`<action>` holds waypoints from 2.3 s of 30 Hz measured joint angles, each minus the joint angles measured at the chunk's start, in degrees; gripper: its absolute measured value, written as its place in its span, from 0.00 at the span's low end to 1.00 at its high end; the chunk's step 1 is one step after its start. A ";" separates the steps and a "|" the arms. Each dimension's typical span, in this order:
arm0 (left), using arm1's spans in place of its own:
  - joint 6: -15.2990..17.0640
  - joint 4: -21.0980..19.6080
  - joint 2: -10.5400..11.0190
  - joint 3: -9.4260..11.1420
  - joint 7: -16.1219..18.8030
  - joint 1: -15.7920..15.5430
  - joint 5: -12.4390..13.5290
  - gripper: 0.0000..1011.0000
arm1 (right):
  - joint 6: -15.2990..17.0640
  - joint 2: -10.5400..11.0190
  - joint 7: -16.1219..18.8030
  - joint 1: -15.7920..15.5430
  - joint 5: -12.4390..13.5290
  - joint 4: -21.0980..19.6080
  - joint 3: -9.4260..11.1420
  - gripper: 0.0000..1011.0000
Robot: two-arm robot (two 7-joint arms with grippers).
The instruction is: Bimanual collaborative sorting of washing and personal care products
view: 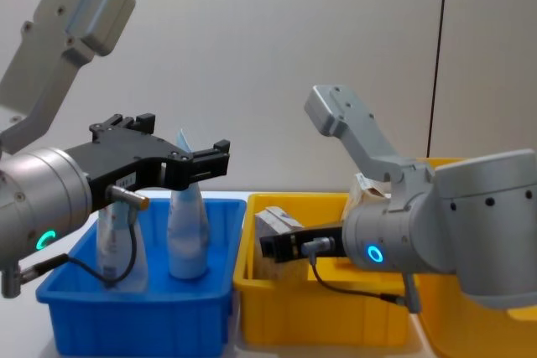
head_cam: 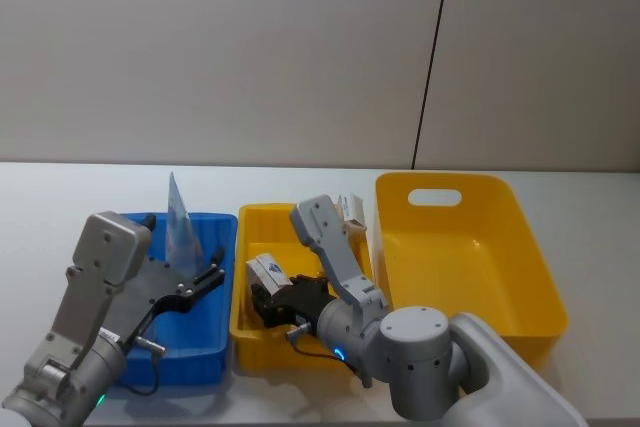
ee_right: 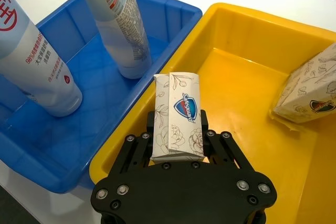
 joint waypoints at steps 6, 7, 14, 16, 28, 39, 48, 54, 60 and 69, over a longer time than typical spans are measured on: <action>0.00 0.00 0.00 0.00 0.00 0.00 0.00 0.99 | 0.00 0.00 0.00 -0.01 0.00 0.00 0.01 0.36; 0.00 0.00 0.00 0.00 0.00 0.00 0.00 0.99 | 0.00 0.00 0.00 -0.01 0.00 0.00 0.02 0.36; 0.00 0.00 0.00 0.00 0.00 0.00 0.00 0.99 | -0.19 0.39 0.31 -0.16 -0.16 -1.01 0.13 0.36; 0.00 0.00 0.00 0.00 0.00 0.00 0.00 0.99 | -0.36 0.62 0.41 -0.23 -0.25 -1.64 0.18 0.36; 0.00 0.00 0.00 0.00 0.00 0.00 0.00 0.99 | -0.69 3.66 0.93 -0.71 -1.36 -9.86 1.47 0.36; 0.00 0.00 0.00 0.00 0.00 0.00 0.00 0.99 | 4.96 9.00 0.23 -1.69 -1.88 -20.90 5.77 0.36; 0.00 0.00 0.00 0.01 0.00 0.00 0.00 0.99 | 12.72 13.72 -0.92 -4.61 -1.45 -28.98 11.13 0.36; 0.00 0.00 0.00 0.00 0.00 0.00 0.00 0.99 | 17.36 16.10 -1.30 -7.26 -0.52 -32.46 14.77 0.36; 0.00 0.00 0.00 0.00 0.00 0.00 0.00 0.99 | 19.91 17.76 -1.10 -8.95 0.23 -34.23 17.26 0.36; 0.00 0.01 0.00 0.00 0.00 0.00 0.00 0.99 | 20.82 19.20 -0.14 -9.87 0.70 -34.84 19.19 0.36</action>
